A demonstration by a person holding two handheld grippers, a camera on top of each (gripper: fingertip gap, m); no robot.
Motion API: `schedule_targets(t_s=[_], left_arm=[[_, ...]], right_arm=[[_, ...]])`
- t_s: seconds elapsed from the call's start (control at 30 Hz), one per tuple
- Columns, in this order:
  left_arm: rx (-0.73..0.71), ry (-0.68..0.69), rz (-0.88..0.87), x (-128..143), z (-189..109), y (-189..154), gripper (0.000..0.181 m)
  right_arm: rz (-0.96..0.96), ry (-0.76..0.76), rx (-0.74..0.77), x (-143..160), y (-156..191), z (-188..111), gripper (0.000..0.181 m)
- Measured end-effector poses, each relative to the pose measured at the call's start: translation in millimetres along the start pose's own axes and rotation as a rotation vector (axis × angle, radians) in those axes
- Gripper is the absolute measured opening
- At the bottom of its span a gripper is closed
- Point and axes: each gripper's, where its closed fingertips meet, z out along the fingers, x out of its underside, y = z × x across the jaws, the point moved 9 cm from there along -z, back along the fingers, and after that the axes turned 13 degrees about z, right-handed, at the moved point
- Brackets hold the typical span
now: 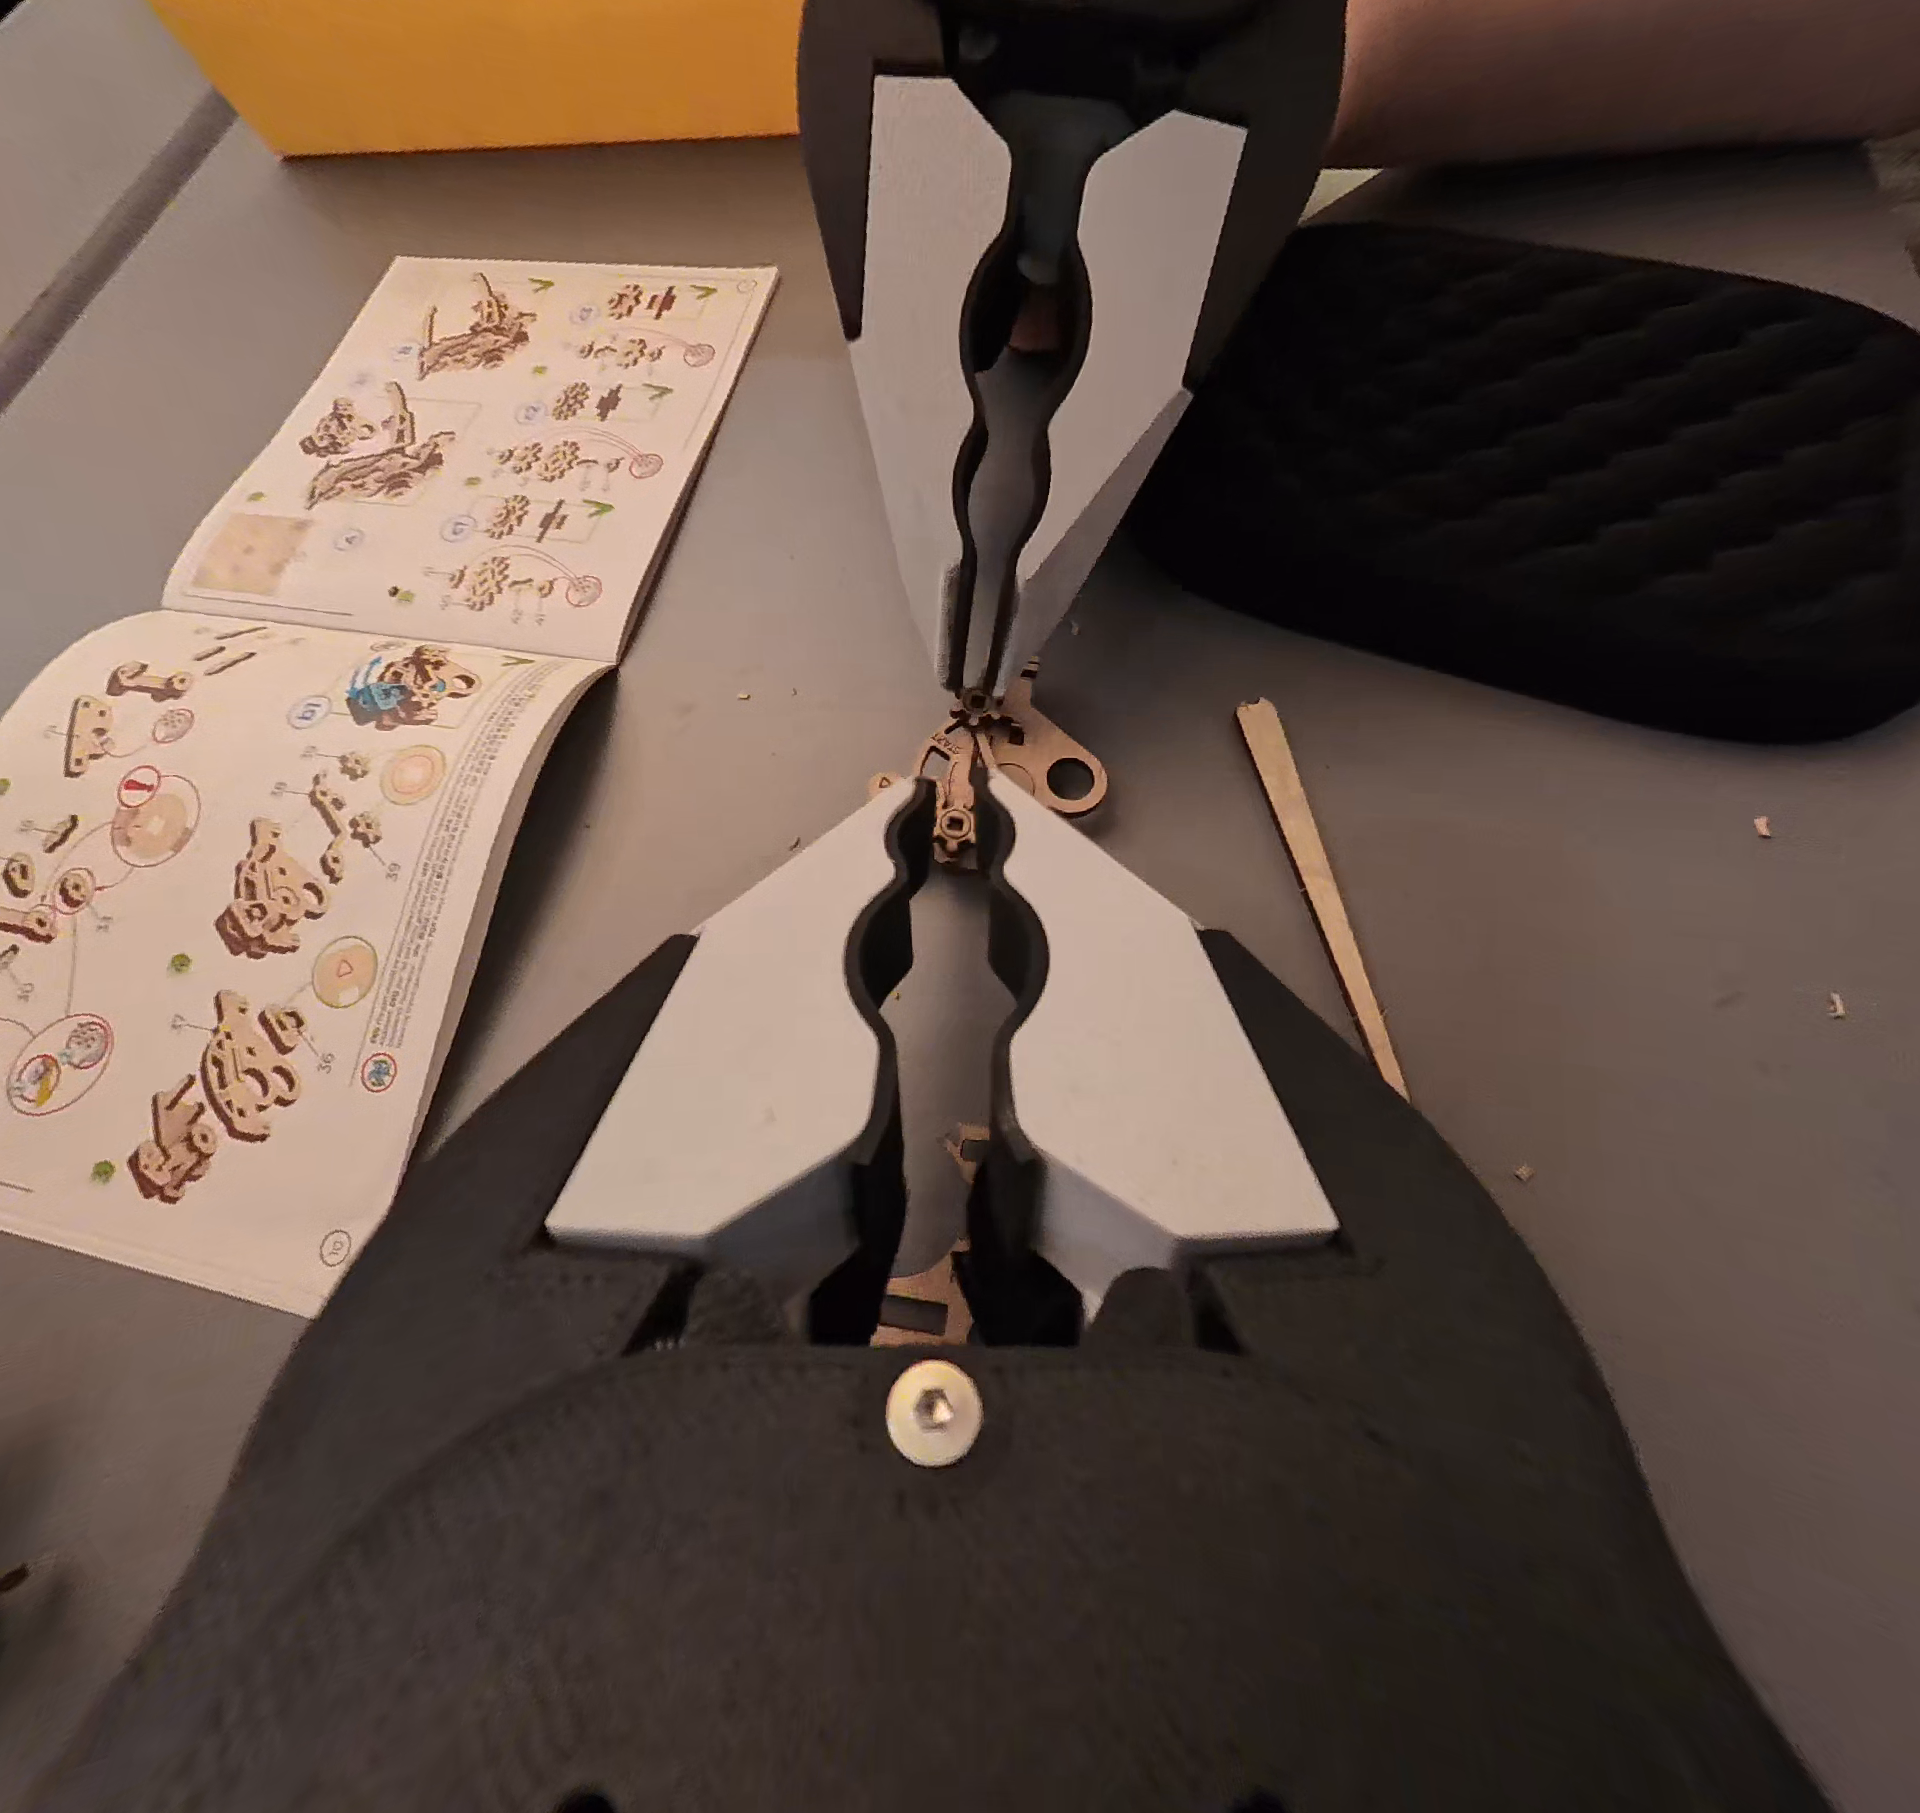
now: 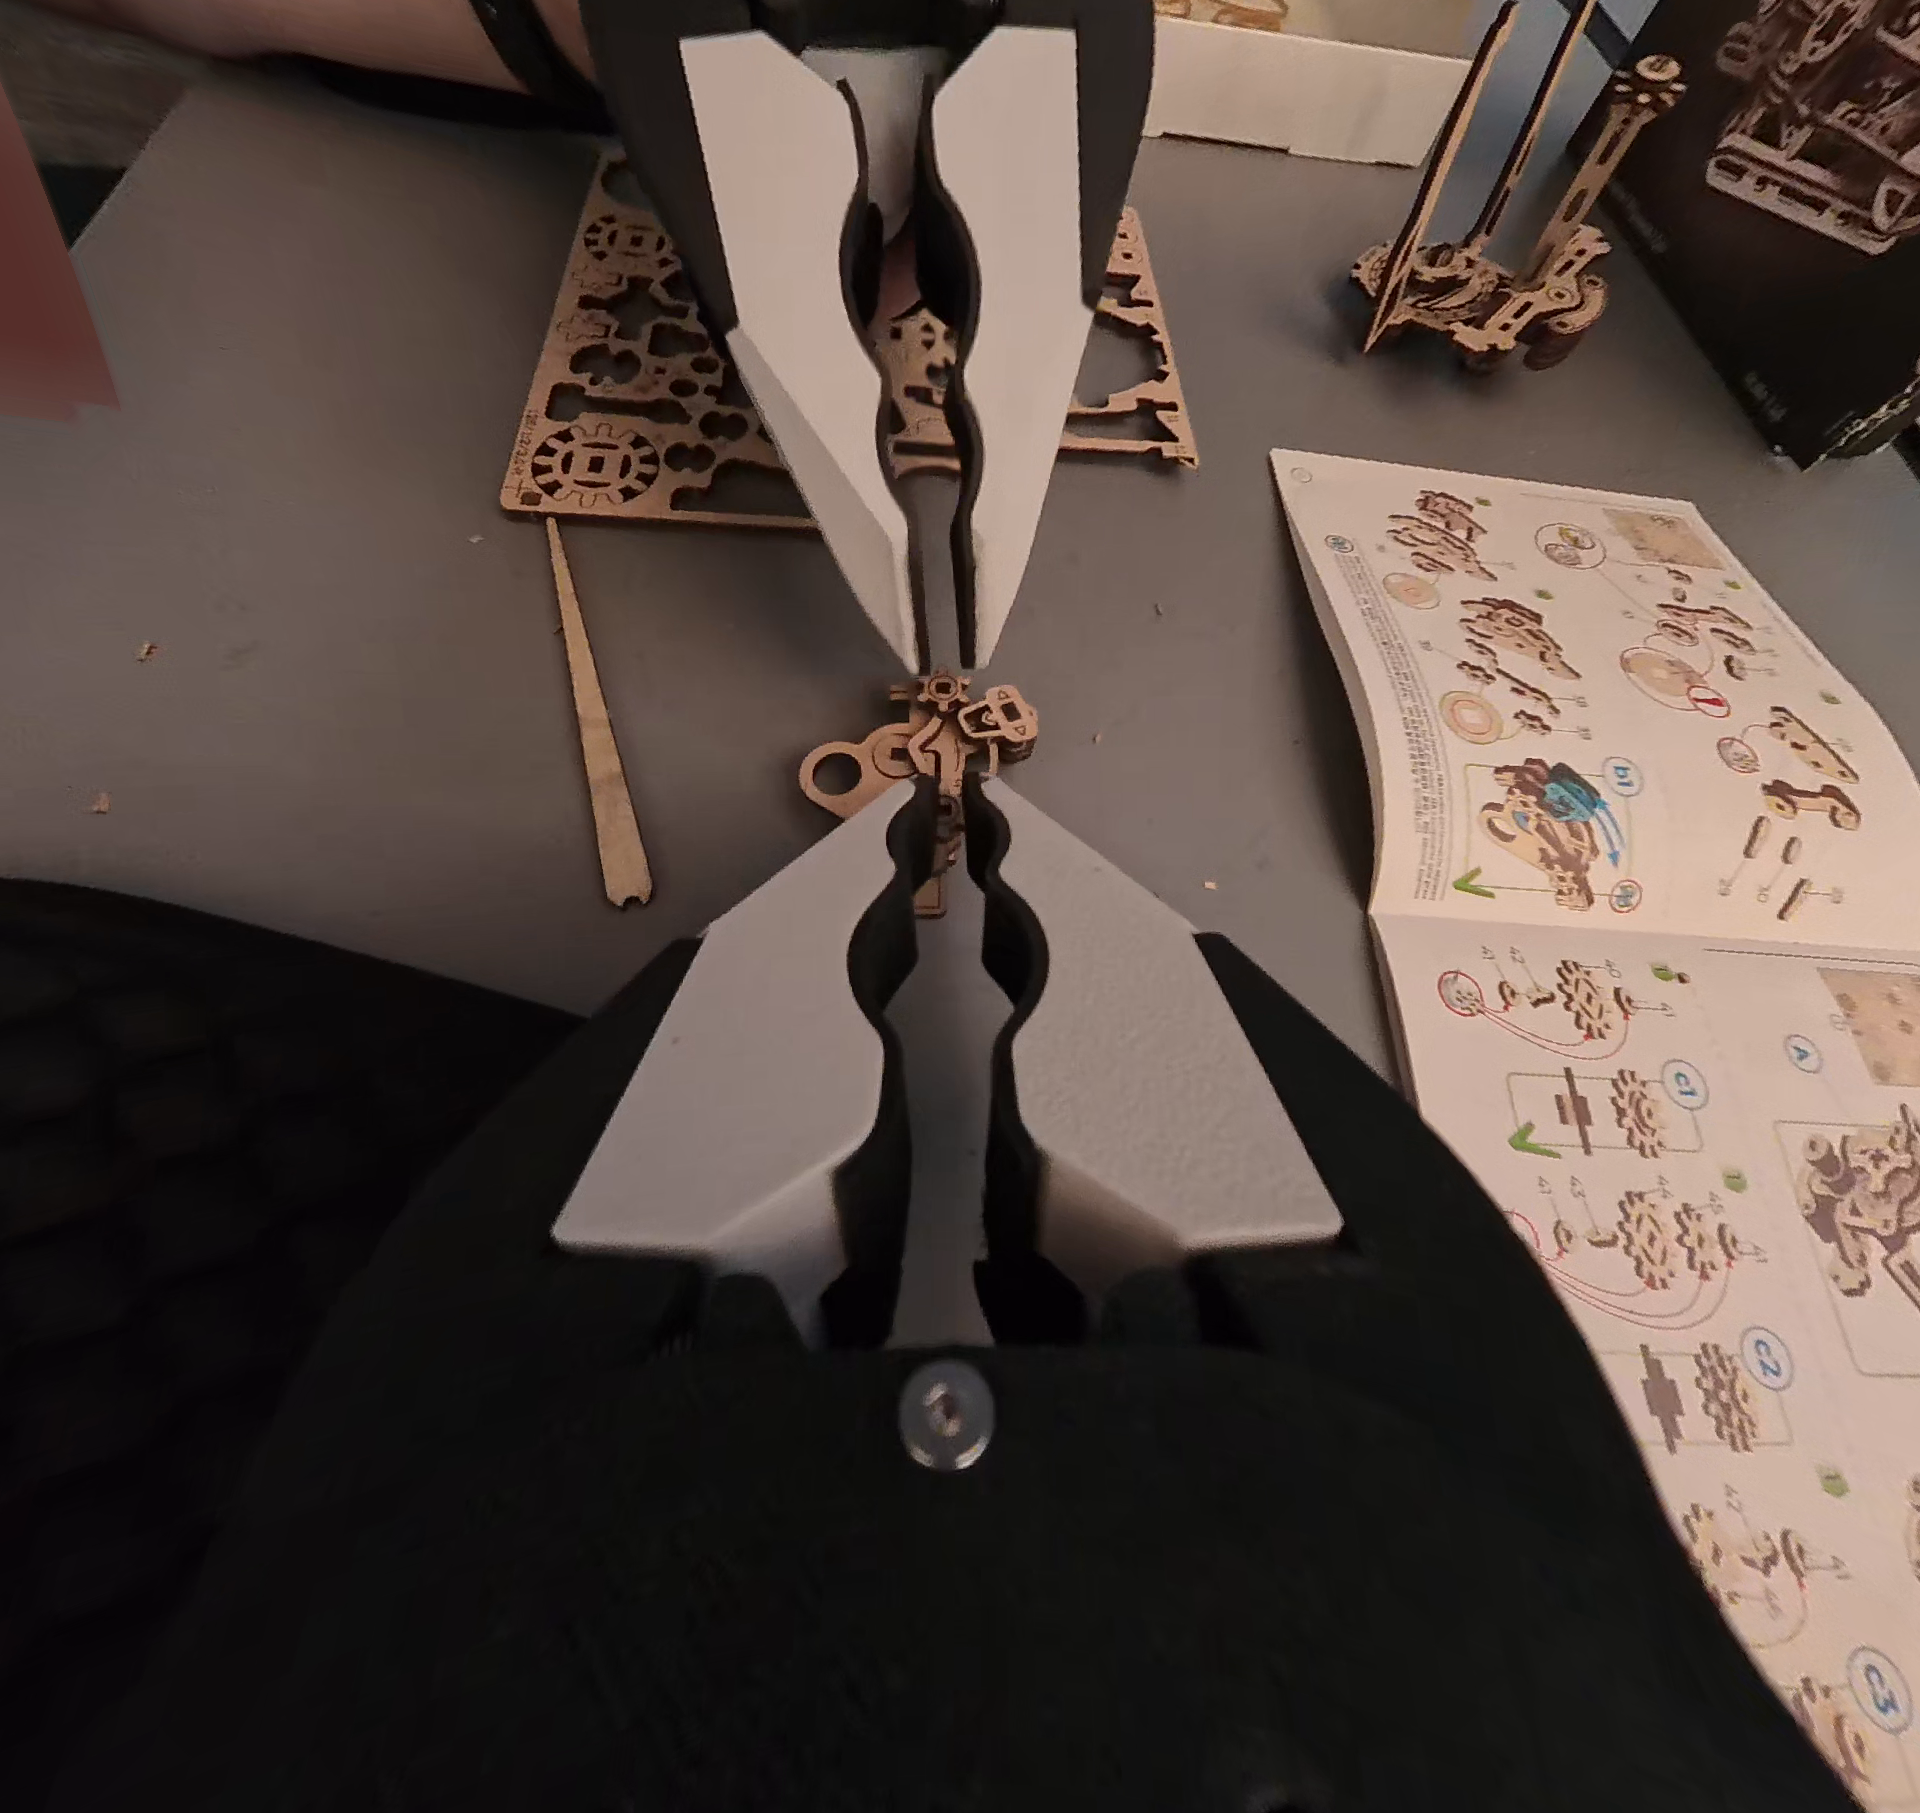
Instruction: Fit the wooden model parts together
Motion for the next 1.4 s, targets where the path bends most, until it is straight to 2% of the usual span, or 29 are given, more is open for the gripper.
schedule_targets(t_s=[0.33, 0.9, 1.4], left_arm=[[-0.011, 0.033, -0.04, 6.2, 4.8, 4.0, 0.0], [-0.03, 0.031, -0.001, 5.9, 4.2, -0.2, 0.0], [-0.04, 0.039, 0.033, 4.3, 3.9, -5.9, 0.001]], right_arm=[[-0.01, 0.031, 0.013, 1.3, -0.7, 2.8, 0.0], [0.078, 0.052, -0.031, 1.2, -4.5, 3.1, 0.001], [0.072, 0.052, -0.031, 1.4, -3.7, 3.1, 0.0]])
